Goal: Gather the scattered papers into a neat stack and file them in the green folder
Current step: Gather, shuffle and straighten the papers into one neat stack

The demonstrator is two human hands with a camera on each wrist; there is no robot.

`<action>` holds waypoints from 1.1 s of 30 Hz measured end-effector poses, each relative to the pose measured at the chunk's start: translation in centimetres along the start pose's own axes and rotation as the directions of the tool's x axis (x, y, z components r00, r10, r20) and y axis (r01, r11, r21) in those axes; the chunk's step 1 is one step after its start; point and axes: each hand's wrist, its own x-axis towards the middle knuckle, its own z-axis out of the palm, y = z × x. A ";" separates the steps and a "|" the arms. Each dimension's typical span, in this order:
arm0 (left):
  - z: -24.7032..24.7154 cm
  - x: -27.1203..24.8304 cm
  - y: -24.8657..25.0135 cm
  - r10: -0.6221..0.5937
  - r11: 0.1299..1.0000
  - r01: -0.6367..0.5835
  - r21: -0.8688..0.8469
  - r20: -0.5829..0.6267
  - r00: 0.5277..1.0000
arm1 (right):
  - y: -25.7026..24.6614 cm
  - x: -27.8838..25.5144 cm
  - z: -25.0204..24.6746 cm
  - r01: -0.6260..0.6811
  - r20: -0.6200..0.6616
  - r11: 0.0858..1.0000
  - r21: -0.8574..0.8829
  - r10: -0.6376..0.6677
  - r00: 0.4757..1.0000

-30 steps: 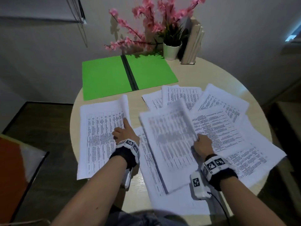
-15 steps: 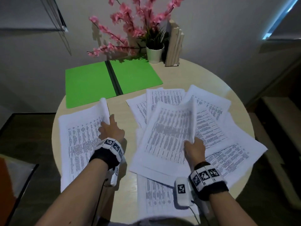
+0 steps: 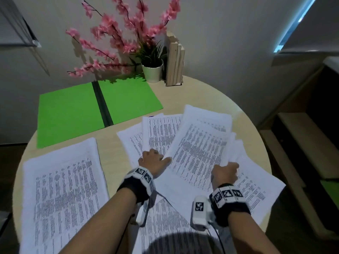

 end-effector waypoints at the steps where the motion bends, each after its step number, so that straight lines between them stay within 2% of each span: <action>1: -0.2 0.2 -0.3 -0.085 0.995 0.081 -0.056 -0.074 0.994 | -0.8 0.8 0.2 0.016 0.033 1.000 -0.026 -0.015 0.999; 2: -0.4 0.8 -1.1 -0.235 0.965 0.212 -0.157 -0.149 0.960 | -1.6 1.6 0.3 0.040 0.066 0.996 -0.081 -0.034 0.997; 3: -1.0 1.1 -1.7 -0.412 0.891 0.355 -0.283 -0.177 0.894 | -2.5 2.0 0.1 0.063 0.099 0.986 -0.155 -0.048 0.994; 4: -1.6 1.5 -2.4 -0.545 0.800 0.453 -0.392 -0.161 0.823 | -3.3 2.5 0.2 0.096 0.133 0.970 -0.225 -0.067 0.989; 5: -2.2 1.8 -2.9 -0.607 0.742 0.501 -0.446 -0.129 0.784 | -3.9 2.7 0.4 0.141 0.172 0.953 -0.266 -0.097 0.980; 6: -2.7 2.1 -3.1 -0.618 0.727 0.519 -0.450 -0.099 0.780 | -4.4 2.6 0.7 0.203 0.219 0.936 -0.288 -0.142 0.965; 7: -3.1 2.6 -3.0 -0.599 0.740 0.513 -0.435 -0.077 0.797 | -4.9 2.3 1.4 0.270 0.276 0.918 -0.290 -0.190 0.942; 10: -3.5 4.3 -2.5 -0.481 0.756 0.426 -0.498 0.019 0.877 | -5.4 0.8 4.2 0.390 0.462 0.901 -0.188 -0.270 0.845; 13: -3.5 4.5 -2.8 -0.397 0.738 0.340 -0.583 0.031 0.917 | -5.3 -1.3 5.8 0.367 0.576 0.930 -0.019 -0.290 0.765; 15: -3.7 3.8 -3.2 -0.396 0.741 0.319 -0.591 -0.001 0.918 | -4.7 -2.1 5.9 0.318 0.601 0.946 0.057 -0.287 0.746; 18: -5.4 2.5 -2.7 -0.333 0.779 0.196 -0.595 -0.127 0.934 | -4.0 -1.4 5.4 0.236 0.611 0.968 0.086 -0.238 0.755; 20: -7.5 1.8 -2.2 -0.309 0.774 0.090 -0.626 -0.249 0.918 | -4.2 -1.0 4.5 0.156 0.639 0.980 0.120 -0.197 0.743; 21: -8.8 1.0 -2.2 -0.295 0.768 0.031 -0.639 -0.312 0.903 | -4.3 -1.4 4.0 0.147 0.664 0.980 0.130 -0.197 0.722; 24: -12.8 -0.7 -2.0 -0.195 0.763 -0.151 -0.628 -0.448 0.873 | -5.3 -2.4 3.0 0.198 0.698 0.967 0.161 -0.254 0.670; 26: -15.2 -2.2 -1.7 -0.105 0.758 -0.282 -0.589 -0.536 0.837 | -7.1 -4.0 2.3 0.304 0.716 0.928 0.215 -0.361 0.597; 28: -16.9 -3.9 -1.3 -0.010 0.684 -0.442 -0.581 -0.612 0.791 | -9.8 -6.3 1.0 0.374 0.695 0.858 0.352 -0.507 0.510; 29: -17.6 -5.1 -0.8 0.025 0.623 -0.517 -0.587 -0.646 0.763 | -11.3 -7.4 0.4 0.395 0.654 0.817 0.419 -0.574 0.493; 31: -19.1 -7.4 0.1 0.076 0.480 -0.651 -0.588 -0.711 0.699 | -13.8 -9.5 -1.0 0.416 0.519 0.724 0.550 -0.687 0.509; 33: -20.8 -9.4 1.2 0.111 0.402 -0.747 -0.530 -0.782 0.614 | -15.7 -11.0 -2.6 0.442 0.349 0.593 0.673 -0.782 0.517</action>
